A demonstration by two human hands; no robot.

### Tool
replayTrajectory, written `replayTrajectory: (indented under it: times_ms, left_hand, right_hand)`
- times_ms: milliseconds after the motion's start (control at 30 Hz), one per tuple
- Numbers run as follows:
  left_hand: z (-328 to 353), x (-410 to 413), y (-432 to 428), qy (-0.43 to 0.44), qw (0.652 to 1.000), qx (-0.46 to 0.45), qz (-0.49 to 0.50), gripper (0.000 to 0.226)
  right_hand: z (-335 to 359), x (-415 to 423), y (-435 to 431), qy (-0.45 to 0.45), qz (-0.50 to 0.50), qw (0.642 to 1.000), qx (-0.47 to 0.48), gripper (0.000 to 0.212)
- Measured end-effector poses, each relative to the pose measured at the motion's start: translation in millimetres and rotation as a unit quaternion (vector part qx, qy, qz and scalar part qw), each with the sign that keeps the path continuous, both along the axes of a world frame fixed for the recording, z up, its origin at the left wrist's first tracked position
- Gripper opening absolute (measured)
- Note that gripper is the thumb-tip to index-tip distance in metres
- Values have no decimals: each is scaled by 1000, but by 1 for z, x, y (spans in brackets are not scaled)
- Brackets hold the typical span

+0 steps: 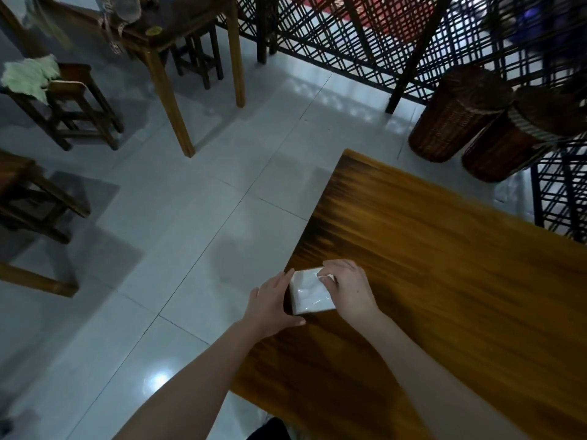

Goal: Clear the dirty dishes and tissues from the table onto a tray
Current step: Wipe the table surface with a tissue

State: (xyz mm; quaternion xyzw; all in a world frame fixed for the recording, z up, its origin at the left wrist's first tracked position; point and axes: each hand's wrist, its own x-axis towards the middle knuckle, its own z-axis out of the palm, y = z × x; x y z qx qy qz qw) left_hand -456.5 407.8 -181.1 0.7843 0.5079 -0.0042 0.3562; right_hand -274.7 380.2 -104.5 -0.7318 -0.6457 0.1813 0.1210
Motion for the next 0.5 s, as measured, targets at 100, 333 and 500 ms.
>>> replayTrajectory:
  times_ms: [100, 333, 500]
  left_hand:
    - [-3, 4, 4, -6, 1000, -5, 4, 108]
    - [-2, 11, 8, -34, 999, -5, 13, 108]
    - [7, 23, 15, -55, 998, 2, -35, 111]
  right_hand:
    - [10, 5, -1, 15, 8, 1000, 1, 21]
    - [31, 4, -9, 50, -14, 999, 6, 19]
    - [37, 3, -16, 69, -16, 997, 4, 18]
